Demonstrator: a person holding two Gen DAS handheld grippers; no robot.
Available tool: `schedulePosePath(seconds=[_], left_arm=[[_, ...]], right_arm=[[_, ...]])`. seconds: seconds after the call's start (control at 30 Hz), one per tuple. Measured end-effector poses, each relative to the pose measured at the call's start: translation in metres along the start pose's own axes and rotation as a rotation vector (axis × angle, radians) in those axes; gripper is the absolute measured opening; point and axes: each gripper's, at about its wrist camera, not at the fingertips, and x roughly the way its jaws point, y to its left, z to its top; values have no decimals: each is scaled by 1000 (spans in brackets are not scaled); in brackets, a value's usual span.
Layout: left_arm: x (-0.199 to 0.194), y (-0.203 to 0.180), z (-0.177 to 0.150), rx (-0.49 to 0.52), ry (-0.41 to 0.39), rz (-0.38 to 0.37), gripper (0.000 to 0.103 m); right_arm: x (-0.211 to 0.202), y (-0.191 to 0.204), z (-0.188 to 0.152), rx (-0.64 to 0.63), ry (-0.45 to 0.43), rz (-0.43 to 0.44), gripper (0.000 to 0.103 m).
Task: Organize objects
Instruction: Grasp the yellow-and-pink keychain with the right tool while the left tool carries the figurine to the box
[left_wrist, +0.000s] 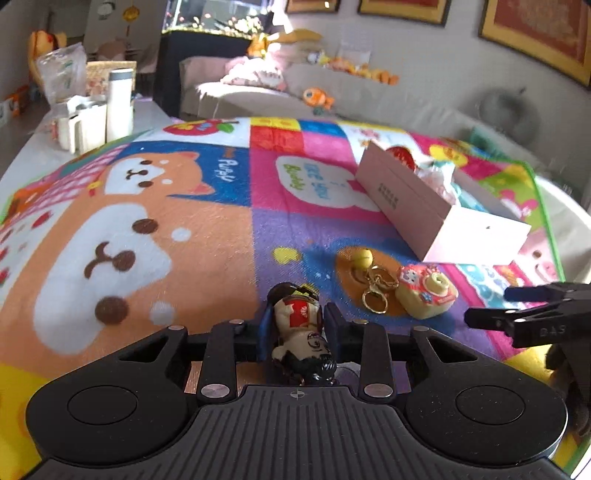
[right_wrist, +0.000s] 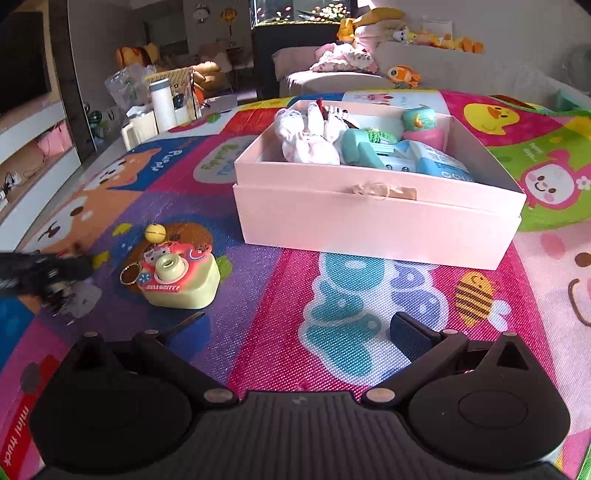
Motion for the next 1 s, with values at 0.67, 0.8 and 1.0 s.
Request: schedulePosePath(seconds=[0.67, 0.8, 1.0], left_arm=[[2, 2, -1, -52, -21, 1, 34], [2, 3, -1, -52, -21, 2, 34], [1, -10, 0, 20, 3, 43, 33]], right_arm=[[13, 66, 20, -138, -20, 89, 80], [0, 58, 22, -135, -25, 109, 57], [-49, 27, 13, -105, -92, 81, 56]])
